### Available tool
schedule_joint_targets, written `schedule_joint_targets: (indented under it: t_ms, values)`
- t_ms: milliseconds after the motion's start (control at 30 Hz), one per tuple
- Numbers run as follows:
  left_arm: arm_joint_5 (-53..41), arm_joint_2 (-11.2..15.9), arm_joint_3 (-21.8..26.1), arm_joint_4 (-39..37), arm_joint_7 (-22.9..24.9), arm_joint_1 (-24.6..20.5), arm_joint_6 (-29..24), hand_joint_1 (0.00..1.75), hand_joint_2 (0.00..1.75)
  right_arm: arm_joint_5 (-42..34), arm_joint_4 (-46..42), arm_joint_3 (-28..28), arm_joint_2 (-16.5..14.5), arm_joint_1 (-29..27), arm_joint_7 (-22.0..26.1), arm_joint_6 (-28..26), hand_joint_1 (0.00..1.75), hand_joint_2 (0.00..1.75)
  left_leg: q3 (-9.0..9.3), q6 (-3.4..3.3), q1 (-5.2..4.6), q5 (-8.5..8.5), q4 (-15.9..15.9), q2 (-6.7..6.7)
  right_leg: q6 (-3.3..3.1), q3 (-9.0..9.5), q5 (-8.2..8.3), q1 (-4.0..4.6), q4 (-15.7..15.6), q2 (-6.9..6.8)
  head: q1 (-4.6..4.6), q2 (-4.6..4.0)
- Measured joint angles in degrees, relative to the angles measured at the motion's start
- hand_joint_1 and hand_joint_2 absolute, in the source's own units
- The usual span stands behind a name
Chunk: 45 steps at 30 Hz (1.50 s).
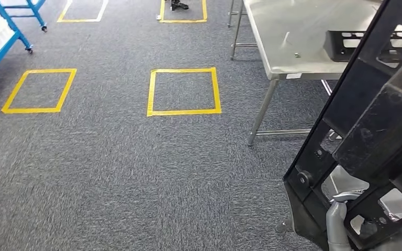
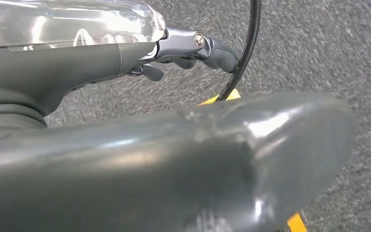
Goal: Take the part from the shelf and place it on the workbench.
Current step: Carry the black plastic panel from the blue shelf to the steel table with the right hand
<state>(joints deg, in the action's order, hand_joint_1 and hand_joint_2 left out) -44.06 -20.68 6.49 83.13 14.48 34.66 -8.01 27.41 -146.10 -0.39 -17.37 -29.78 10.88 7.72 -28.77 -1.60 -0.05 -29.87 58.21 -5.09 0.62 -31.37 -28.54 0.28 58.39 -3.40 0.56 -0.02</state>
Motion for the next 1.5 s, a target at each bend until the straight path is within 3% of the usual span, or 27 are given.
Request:
schedule_joint_targets:
  t_ms: [67, 133, 233, 267, 300, 367, 433, 500, 533, 567, 633, 700, 767, 800, 833, 867, 900, 967, 1033, 1100, 1167, 1233, 1300, 1333, 1400, 1467, 1500]
  values:
    - [-0.03, -0.01, -0.06, -0.09, -0.1, -0.1, 0.02, 0.0, 0.0, 0.01, -0.03, 0.21, 0.14, -0.03, 0.0, -0.21, 1.75, 1.75, 0.39, 0.52, 0.02, -0.16, -0.14, -0.6, -0.49, -0.03, 0.3, -0.06, -0.3, 1.15, 0.02, 0.01]
    - [-0.09, 0.01, -0.1, -0.15, -0.16, -0.15, 0.03, 0.0, 0.0, 0.0, -0.05, 0.4, 0.2, -0.06, -0.01, -0.37, 1.75, 1.75, 0.03, 1.01, 0.12, -1.58, 1.55, 0.97, -1.09, 0.19, 0.74, -0.45, -0.97, 2.19, 0.12, 0.01]
    - [-0.26, 0.05, 0.04, -0.29, -0.27, -0.16, 0.13, 0.0, 0.0, 0.0, 0.01, 0.84, 0.3, 0.02, -0.19, -0.69, 1.75, 1.75, -4.58, 1.43, 0.37, -6.83, 11.64, 4.29, -1.61, 0.26, 0.95, -0.59, -1.27, 3.79, 0.27, 0.01]
    - [-0.31, 0.06, 0.09, -0.36, -0.3, -0.16, 0.17, 0.0, 0.0, -0.01, 0.05, 0.92, 0.35, 0.03, -0.28, -0.77, 1.75, 1.75, -6.15, 1.53, 0.4, -7.73, 14.67, 4.54, -1.63, 0.28, 0.94, -0.57, -1.22, 4.44, 0.27, 0.01]
    - [-0.34, 0.07, 0.13, -0.41, -0.32, -0.17, 0.22, 0.0, 0.0, -0.02, 0.11, 0.96, 0.4, 0.02, -0.37, -0.84, 1.75, 1.75, -6.93, 1.6, 0.44, -7.44, 15.88, 4.61, -1.63, 0.31, 0.9, -0.56, -1.15, 5.14, 0.26, 0.01]
    - [-0.42, 0.07, 0.18, -0.46, -0.33, -0.18, 0.23, 0.0, 0.0, -0.05, 0.22, 1.01, 0.49, 0.01, -0.46, -0.87, 1.75, 1.75, -5.52, 1.63, 0.64, -3.72, 11.78, 4.96, -1.48, 0.43, 0.76, -0.61, -0.85, 6.72, 0.27, 0.0]
    - [-0.62, 0.07, 0.21, -0.49, -0.33, -0.17, 0.11, 0.0, 0.0, -0.08, 0.29, 1.09, 0.56, 0.07, -0.48, -0.88, 1.75, 1.75, -2.66, 1.63, 1.02, -0.17, 4.54, 7.55, -1.04, 0.2, 0.44, -0.64, -0.16, 8.19, 0.28, 0.0]
    - [-0.87, 0.07, 0.24, -0.54, -0.26, -0.15, -0.13, 0.0, 0.0, -0.08, 0.37, 1.32, 0.64, 0.2, -0.46, -0.91, 1.75, 1.75, -1.59, 1.46, 1.14, 0.55, 1.53, 9.88, -0.39, -0.45, 0.34, -0.69, 0.42, 9.44, 0.26, 0.01]
    - [-0.97, 0.08, 0.26, -0.55, -0.21, -0.13, -0.24, 0.0, 0.0, -0.07, 0.42, 1.46, 0.69, 0.25, -0.46, -0.94, 1.75, 1.75, -1.59, 1.24, 1.01, 0.48, 1.39, 9.96, -0.02, -0.76, 0.43, -0.76, 0.52, 10.1, 0.24, 0.01]
    - [-1.01, 0.08, 0.26, -0.55, -0.17, -0.14, -0.32, 0.0, 0.0, -0.05, 0.46, 1.58, 0.74, 0.26, -0.46, -0.98, 1.75, 1.75, -1.55, 0.88, 0.96, 0.62, 1.34, 9.27, 0.31, -0.96, 0.55, -0.91, 0.48, 10.62, 0.24, 0.01]
    - [-1.03, 0.05, 0.21, -0.54, -0.12, -0.11, -0.39, 0.0, 0.0, -0.02, 0.57, 1.75, 0.86, 0.28, -0.44, -1.08, 1.75, 1.75, -1.33, 0.12, 0.97, 0.97, 0.82, 7.82, 0.81, -1.65, -0.22, -0.91, 1.69, 8.86, 0.02, 0.01]
    - [-1.03, 0.02, 0.17, -0.52, -0.1, -0.01, -0.45, 0.0, 0.0, 0.0, 0.72, 1.98, 1.04, 0.47, -0.42, -1.14, 1.75, 1.75, -1.3, -0.39, 0.95, 1.13, 0.49, 6.21, 1.14, -4.09, -3.21, -0.76, 6.78, 5.35, -0.31, 0.0]
    - [-1.03, 0.01, 0.21, -0.51, -0.08, 0.09, -0.52, 0.0, 0.0, 0.0, 0.98, 2.18, 1.21, 0.62, -0.42, -1.17, 1.75, 1.75, -1.39, -0.6, 0.72, 1.03, 0.47, 4.49, 1.44, -7.63, -6.34, -0.87, 13.88, 3.98, -0.43, 0.0]
    - [-1.03, 0.01, 0.22, -0.51, -0.07, 0.1, -0.55, 0.0, 0.0, 0.0, 1.11, 2.21, 1.28, 0.61, -0.43, -1.19, 1.75, 1.75, -1.4, -0.64, 0.63, 0.93, 0.48, 3.63, 1.5, -8.58, -6.65, -0.96, 15.8, 3.79, -0.42, 0.0]
    - [-1.03, 0.01, 0.22, -0.51, -0.06, 0.09, -0.56, 0.0, 0.0, 0.0, 1.22, 2.22, 1.35, 0.6, -0.43, -1.2, 1.75, 1.75, -1.34, -0.64, 0.57, 0.8, 0.48, 2.87, 1.48, -8.35, -5.79, -1.0, 15.42, 3.63, -0.42, 0.0]
    - [-1.02, 0.01, 0.21, -0.51, -0.06, 0.07, -0.56, 0.0, 0.0, 0.0, 1.29, 2.23, 1.41, 0.6, -0.44, -1.21, 1.75, 1.75, -1.21, -0.6, 0.53, 0.64, 0.48, 2.19, 1.38, -6.96, -4.07, -0.99, 12.87, 3.31, -0.43, 0.0]
    - [-1.02, -0.01, 0.2, -0.51, -0.06, 0.07, -0.56, 0.0, 0.0, 0.0, 1.31, 2.25, 1.45, 0.6, -0.43, -1.22, 1.75, 1.75, -0.98, -0.52, 0.5, 0.46, 0.47, 1.6, 1.16, -4.69, -2.11, -0.89, 8.77, 2.52, -0.43, 0.0]
    - [-1.02, -0.02, 0.17, -0.51, -0.07, 0.06, -0.58, 0.0, 0.0, 0.0, 1.33, 2.31, 1.51, 0.67, -0.42, -1.23, 1.75, 1.75, -0.49, -0.1, 0.37, 0.06, 0.46, 0.7, 0.47, -1.07, 0.01, -0.38, 2.11, 0.73, -0.41, 0.0]
    - [-1.02, -0.03, 0.14, -0.51, -0.06, 0.02, -0.6, 0.0, 0.0, 0.0, 1.37, 2.38, 1.56, 0.69, -0.4, -1.26, 1.75, 1.75, -0.13, 0.46, 0.33, -0.16, 0.36, -0.08, -0.16, -0.33, 0.08, 0.12, 0.31, 0.41, -0.38, 0.0]
    - [-1.02, -0.04, 0.05, -0.45, -0.03, -0.07, -0.6, 0.0, 0.0, 0.01, 1.37, 2.43, 1.57, 0.6, -0.4, -1.31, 1.75, 1.75, 0.4, 1.03, 0.4, -0.36, 0.16, -0.56, -0.73, -0.18, 0.47, -0.01, -0.38, 1.53, -0.37, 0.01]
    - [-1.02, -0.01, -0.01, -0.37, -0.07, -0.04, -0.61, 0.0, 0.0, 0.01, 1.32, 2.5, 1.57, 0.6, -0.39, -1.4, 1.75, 1.75, -0.14, 1.51, 0.46, -2.04, 2.3, 1.26, -1.35, 0.43, 1.0, -0.46, -1.4, 2.56, -0.25, 0.01]
    - [-1.02, 0.04, 0.05, -0.33, -0.07, 0.03, -0.61, 0.0, 0.0, 0.01, 1.31, 2.56, 1.57, 0.7, -0.39, -1.47, 1.75, 1.75, -3.36, 1.81, 0.61, -5.59, 9.15, 3.84, -1.76, 0.7, 1.14, -0.63, -1.74, 3.6, -0.08, 0.01]
    - [-1.01, 0.07, 0.14, -0.33, -0.03, 0.04, -0.6, 0.0, 0.0, 0.01, 1.42, 2.58, 1.57, 0.74, -0.42, -1.5, 1.75, 1.75, -6.8, 2.03, 0.68, -7.46, 15.43, 4.57, -1.89, 0.68, 1.0, -0.59, -1.57, 4.91, -0.03, 0.01]
    - [-1.01, 0.07, 0.17, -0.33, -0.02, 0.04, -0.6, 0.0, 0.0, 0.01, 1.49, 2.58, 1.57, 0.73, -0.43, -1.51, 1.75, 1.75, -7.31, 2.08, 0.69, -6.68, 15.81, 4.63, -1.87, 0.73, 0.9, -0.58, -1.44, 5.65, -0.04, 0.0]
    - [-1.01, 0.07, 0.21, -0.33, -0.01, 0.05, -0.6, 0.0, 0.0, 0.01, 1.57, 2.58, 1.57, 0.73, -0.43, -1.51, 1.75, 1.75, -5.32, 2.02, 0.78, -2.33, 10.31, 5.24, -1.62, 0.94, 0.57, -0.64, -1.06, 7.22, -0.02, 0.0]
    - [-1.01, 0.07, 0.21, -0.36, -0.01, 0.07, -0.6, 0.0, 0.0, 0.01, 1.6, 2.58, 1.57, 0.78, -0.42, -1.52, 1.75, 1.75, -2.56, 1.81, 1.03, 0.69, 3.57, 7.87, -1.13, 0.87, 0.15, -0.61, -0.42, 8.56, -0.05, 0.0]
    - [-1.01, 0.07, 0.22, -0.37, 0.0, 0.09, -0.61, 0.0, 0.0, 0.01, 1.6, 2.59, 1.58, 0.8, -0.42, -1.52, 1.75, 1.75, -1.86, 1.68, 1.07, 1.14, 1.75, 8.93, -0.83, 0.67, 0.03, -0.62, -0.16, 9.12, -0.08, 0.0]
